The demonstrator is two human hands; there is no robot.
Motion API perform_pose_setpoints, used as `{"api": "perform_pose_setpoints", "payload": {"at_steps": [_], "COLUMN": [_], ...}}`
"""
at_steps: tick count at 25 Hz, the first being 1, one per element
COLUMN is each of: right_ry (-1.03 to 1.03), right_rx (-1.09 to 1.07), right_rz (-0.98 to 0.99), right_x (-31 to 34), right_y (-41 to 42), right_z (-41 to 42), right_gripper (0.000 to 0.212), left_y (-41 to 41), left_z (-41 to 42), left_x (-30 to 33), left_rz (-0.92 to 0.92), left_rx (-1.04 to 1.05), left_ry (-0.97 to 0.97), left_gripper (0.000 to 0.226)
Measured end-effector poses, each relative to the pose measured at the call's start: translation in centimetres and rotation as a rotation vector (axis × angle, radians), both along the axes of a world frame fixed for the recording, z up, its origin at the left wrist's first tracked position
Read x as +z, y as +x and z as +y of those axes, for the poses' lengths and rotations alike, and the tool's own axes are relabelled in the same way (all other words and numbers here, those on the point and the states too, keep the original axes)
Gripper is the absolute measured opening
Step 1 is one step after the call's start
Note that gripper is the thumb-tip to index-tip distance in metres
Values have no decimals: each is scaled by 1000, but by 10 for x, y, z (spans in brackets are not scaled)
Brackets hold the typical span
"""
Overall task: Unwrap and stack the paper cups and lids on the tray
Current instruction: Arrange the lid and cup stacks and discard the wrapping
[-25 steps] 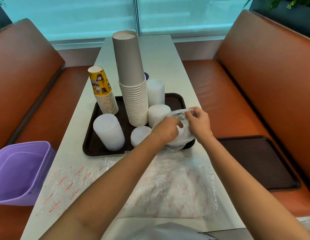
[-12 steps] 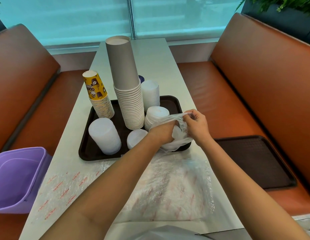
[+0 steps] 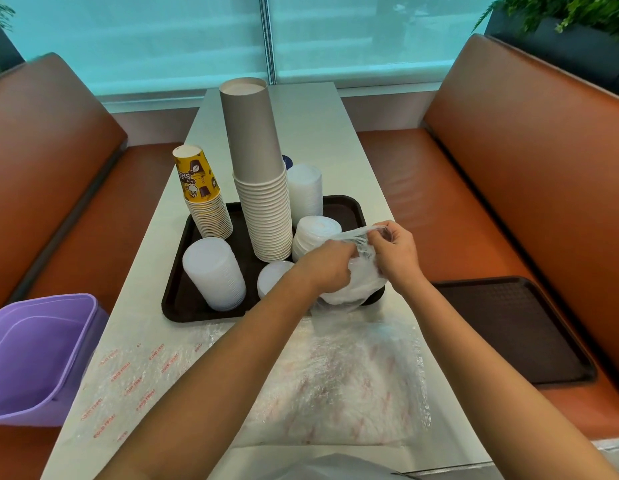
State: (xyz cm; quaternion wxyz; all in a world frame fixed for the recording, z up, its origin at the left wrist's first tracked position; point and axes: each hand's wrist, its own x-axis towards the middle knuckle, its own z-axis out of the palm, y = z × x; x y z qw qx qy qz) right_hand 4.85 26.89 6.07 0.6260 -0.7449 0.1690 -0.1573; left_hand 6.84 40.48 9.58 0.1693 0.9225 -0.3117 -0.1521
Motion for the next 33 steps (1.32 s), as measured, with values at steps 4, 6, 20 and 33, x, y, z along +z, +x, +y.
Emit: {"api": "perform_pose_setpoints", "payload": {"at_steps": [4, 6, 20, 33], "right_ry": [-20, -16, -107, -73], "right_rx": [-44, -54, -152, -119], "right_rz": [44, 64, 128, 116], "right_x": [-3, -5, -14, -22], "right_y": [1, 1, 2, 5], "right_z": [-2, -3, -18, -15], "right_gripper": [23, 20, 29, 28], "left_y": [-13, -12, -14, 1], "left_z": [31, 48, 92, 88], "left_x": [26, 31, -83, -84], "left_rz": [-82, -167, -549, -179], "left_rx": [178, 335, 314, 355], "left_ry": [-294, -511, -302, -33], "left_gripper": [32, 30, 34, 86]}}
